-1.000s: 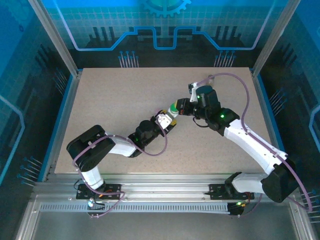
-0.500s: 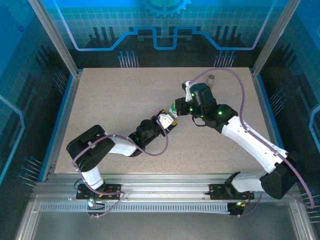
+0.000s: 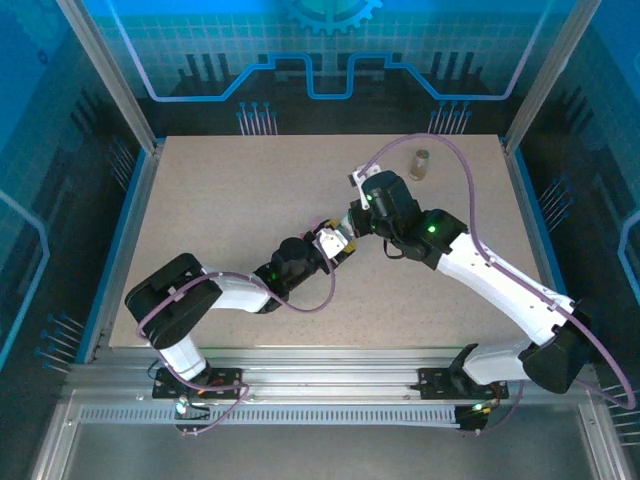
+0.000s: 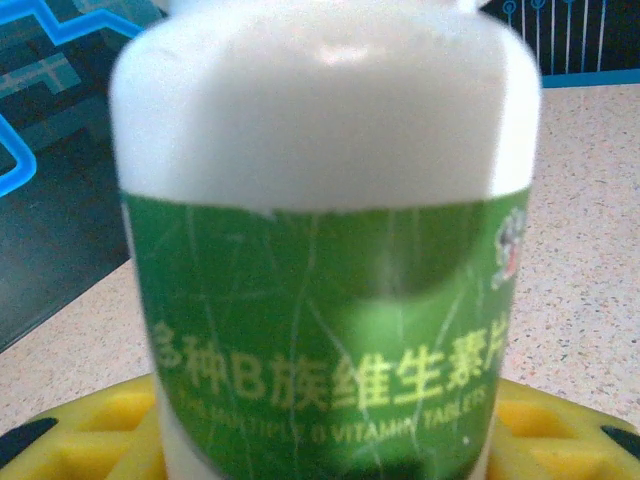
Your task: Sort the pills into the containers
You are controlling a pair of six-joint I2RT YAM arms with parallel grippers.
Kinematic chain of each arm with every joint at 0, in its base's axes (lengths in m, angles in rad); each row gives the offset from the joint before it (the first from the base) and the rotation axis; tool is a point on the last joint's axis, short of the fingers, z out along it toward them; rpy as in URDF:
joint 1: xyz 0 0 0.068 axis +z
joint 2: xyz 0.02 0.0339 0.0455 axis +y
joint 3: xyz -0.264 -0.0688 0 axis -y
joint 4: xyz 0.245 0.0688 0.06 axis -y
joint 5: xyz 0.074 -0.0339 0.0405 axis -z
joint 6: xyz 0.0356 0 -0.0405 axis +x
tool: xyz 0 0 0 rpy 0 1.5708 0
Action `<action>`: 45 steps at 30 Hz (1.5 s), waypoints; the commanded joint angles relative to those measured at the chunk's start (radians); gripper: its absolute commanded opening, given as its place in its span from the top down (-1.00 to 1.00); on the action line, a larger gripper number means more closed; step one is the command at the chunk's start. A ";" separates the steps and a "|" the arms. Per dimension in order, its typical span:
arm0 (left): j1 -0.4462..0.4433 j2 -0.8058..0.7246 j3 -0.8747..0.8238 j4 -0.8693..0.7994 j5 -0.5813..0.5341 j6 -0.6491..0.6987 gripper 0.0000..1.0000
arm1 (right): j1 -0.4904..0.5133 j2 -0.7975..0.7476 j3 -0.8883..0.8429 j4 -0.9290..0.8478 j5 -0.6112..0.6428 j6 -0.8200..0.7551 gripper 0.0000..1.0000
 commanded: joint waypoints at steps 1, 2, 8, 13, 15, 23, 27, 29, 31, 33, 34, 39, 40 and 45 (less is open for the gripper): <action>0.001 -0.050 -0.030 0.059 0.000 -0.009 1.00 | -0.015 -0.004 0.025 -0.069 0.184 -0.075 1.00; 0.000 -0.053 -0.032 0.060 0.000 -0.011 1.00 | -0.015 -0.006 0.026 -0.069 0.186 -0.078 1.00; 0.000 -0.065 -0.039 0.070 0.022 -0.025 1.00 | -0.017 -0.010 0.037 -0.080 0.192 -0.097 1.00; 0.000 -0.080 -0.049 0.068 0.041 -0.024 1.00 | -0.019 -0.025 0.029 -0.072 0.196 -0.114 1.00; 0.000 -0.080 -0.051 0.063 0.049 -0.023 1.00 | -0.019 -0.026 0.030 -0.069 0.170 -0.111 1.00; -0.001 -0.065 -0.030 0.025 0.049 -0.017 1.00 | -0.004 -0.037 0.088 -0.080 0.015 -0.047 1.00; 0.000 -0.062 -0.017 0.007 0.053 -0.016 1.00 | 0.000 -0.034 0.107 -0.073 -0.058 -0.021 0.80; 0.000 -0.059 -0.014 0.003 0.055 -0.017 1.00 | 0.000 -0.030 0.111 -0.065 -0.099 -0.002 0.74; 0.000 -0.058 -0.013 0.001 0.056 -0.019 1.00 | 0.002 -0.021 0.115 -0.056 -0.140 0.017 0.69; 0.000 -0.058 -0.014 -0.002 0.058 -0.019 1.00 | 0.004 -0.015 0.114 -0.040 -0.178 0.039 0.63; -0.001 -0.057 -0.014 -0.001 0.059 -0.018 1.00 | 0.004 -0.011 0.111 -0.030 -0.197 0.052 0.57; 0.000 -0.048 -0.011 0.003 0.062 -0.017 1.00 | 0.012 0.003 0.103 0.011 -0.256 0.099 0.38; 0.000 -0.047 -0.012 0.005 0.062 -0.018 1.00 | 0.014 0.005 0.100 0.019 -0.265 0.105 0.38; 0.000 -0.053 -0.033 0.042 0.051 -0.019 1.00 | 0.012 -0.021 0.082 0.021 -0.208 0.111 0.24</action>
